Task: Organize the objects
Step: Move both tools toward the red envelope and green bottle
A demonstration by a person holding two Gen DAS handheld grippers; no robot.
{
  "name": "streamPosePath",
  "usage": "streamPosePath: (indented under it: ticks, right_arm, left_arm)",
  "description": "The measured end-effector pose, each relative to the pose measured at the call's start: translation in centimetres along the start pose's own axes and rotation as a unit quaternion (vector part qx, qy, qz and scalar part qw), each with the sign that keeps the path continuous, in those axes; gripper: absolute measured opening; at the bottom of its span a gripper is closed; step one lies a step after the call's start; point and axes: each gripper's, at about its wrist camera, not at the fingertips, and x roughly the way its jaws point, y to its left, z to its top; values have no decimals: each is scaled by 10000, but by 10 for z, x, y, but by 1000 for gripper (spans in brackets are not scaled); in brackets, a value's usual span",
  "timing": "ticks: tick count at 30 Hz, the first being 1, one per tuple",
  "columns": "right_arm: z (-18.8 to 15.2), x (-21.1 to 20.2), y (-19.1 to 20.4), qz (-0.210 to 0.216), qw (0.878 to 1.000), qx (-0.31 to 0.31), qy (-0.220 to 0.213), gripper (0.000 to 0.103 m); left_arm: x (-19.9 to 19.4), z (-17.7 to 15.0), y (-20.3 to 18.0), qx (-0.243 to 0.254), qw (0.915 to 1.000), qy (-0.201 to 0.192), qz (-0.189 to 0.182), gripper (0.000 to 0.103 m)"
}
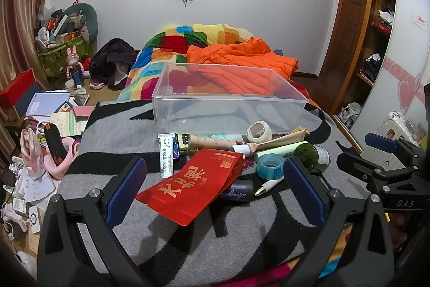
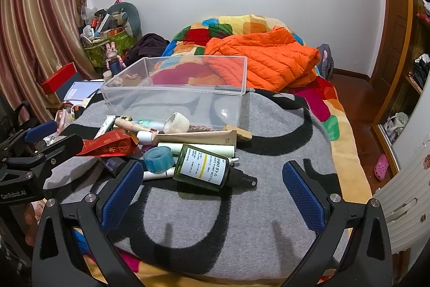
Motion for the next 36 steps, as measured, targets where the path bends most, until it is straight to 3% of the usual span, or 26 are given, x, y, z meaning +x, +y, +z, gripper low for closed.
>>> streamPosePath:
  ticks: [24,36]
  right_arm:
    - [0,0,0,41,10000,21,10,103]
    - [-2,8,-1,258,9996,47,79,103]
  left_arm:
    - [1,0,0,-16,9999,38,-93,103]
    - [4,-2,3,-65,9998,66,-162,103]
